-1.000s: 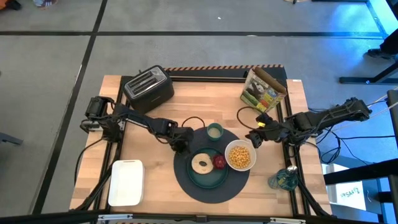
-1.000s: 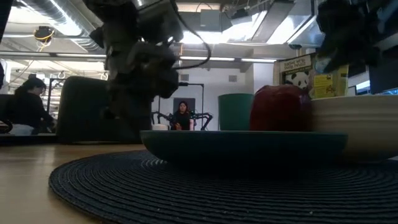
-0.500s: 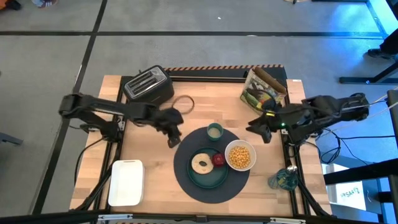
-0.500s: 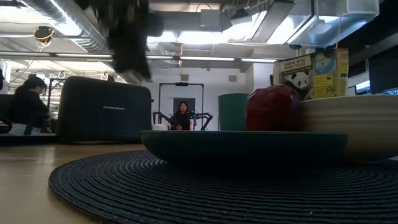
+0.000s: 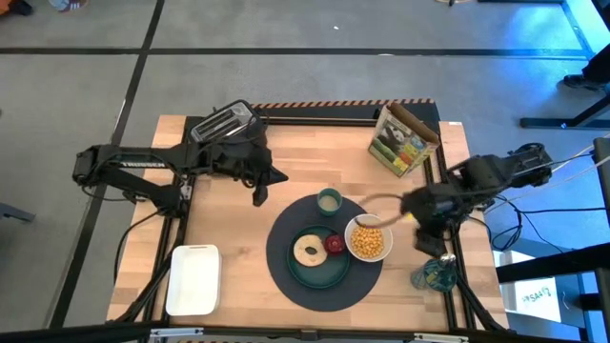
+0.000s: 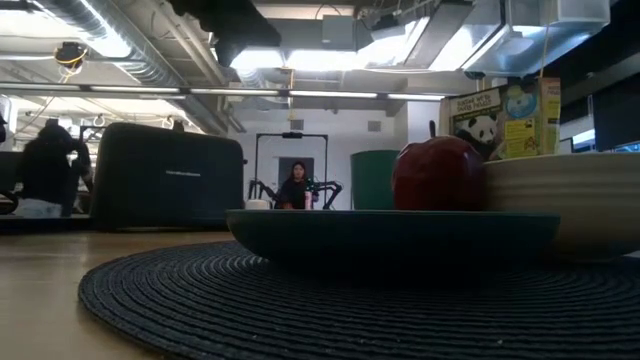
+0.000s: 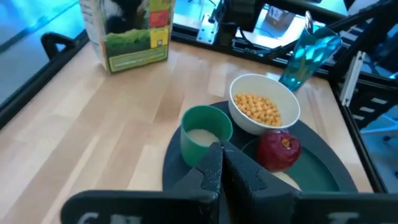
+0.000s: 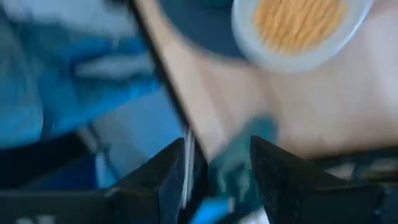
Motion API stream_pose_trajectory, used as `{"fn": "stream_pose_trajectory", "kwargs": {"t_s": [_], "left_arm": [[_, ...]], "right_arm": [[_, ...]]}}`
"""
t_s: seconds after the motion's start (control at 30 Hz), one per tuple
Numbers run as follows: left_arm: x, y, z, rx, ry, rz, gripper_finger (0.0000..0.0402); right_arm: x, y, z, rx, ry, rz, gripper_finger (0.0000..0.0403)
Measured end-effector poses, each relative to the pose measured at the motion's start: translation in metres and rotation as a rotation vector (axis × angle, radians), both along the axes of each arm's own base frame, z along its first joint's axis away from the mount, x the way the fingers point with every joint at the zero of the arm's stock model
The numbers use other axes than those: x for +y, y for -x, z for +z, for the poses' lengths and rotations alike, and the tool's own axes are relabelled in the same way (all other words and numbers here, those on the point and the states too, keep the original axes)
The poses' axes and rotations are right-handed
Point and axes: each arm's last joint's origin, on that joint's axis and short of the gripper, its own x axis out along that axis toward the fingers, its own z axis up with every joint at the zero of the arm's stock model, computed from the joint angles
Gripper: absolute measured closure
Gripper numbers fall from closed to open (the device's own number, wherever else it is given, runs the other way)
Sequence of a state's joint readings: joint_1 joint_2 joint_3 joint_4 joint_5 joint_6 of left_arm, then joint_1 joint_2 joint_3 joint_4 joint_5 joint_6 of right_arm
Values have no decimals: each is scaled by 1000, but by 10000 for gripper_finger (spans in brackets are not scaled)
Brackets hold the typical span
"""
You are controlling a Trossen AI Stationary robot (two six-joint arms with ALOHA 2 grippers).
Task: Arrange a breakfast setting
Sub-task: Put the spoon on the dark blue placemat to the left of the green plate
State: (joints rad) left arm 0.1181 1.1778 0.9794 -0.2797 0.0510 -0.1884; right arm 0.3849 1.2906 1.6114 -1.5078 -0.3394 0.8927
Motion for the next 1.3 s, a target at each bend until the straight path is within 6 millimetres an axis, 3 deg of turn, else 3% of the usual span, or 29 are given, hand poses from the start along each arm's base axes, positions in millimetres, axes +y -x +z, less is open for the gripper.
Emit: {"fn": "stream_pose_trajectory", "kwargs": {"t_s": [0.17,0.47,0.6,0.83,1.07,1.3], "left_arm": [[0,-1,1,-14,-9,13,393],[-1,-1,2,-18,-71,-25,323],[-7,-2,3,-23,-122,-75,296],[-17,-3,2,-19,-132,-64,284],[-23,-3,2,-14,-171,-16,283],[-22,-3,3,-13,-181,3,283]], "right_arm": [[-3,28,-14,88,-28,50,228],[-18,68,-65,295,-70,-12,163],[-22,81,-81,321,-137,-2,152],[-22,85,-100,261,-242,28,174],[-22,87,-119,309,-239,65,192],[-22,87,-121,294,-251,109,194]]}}
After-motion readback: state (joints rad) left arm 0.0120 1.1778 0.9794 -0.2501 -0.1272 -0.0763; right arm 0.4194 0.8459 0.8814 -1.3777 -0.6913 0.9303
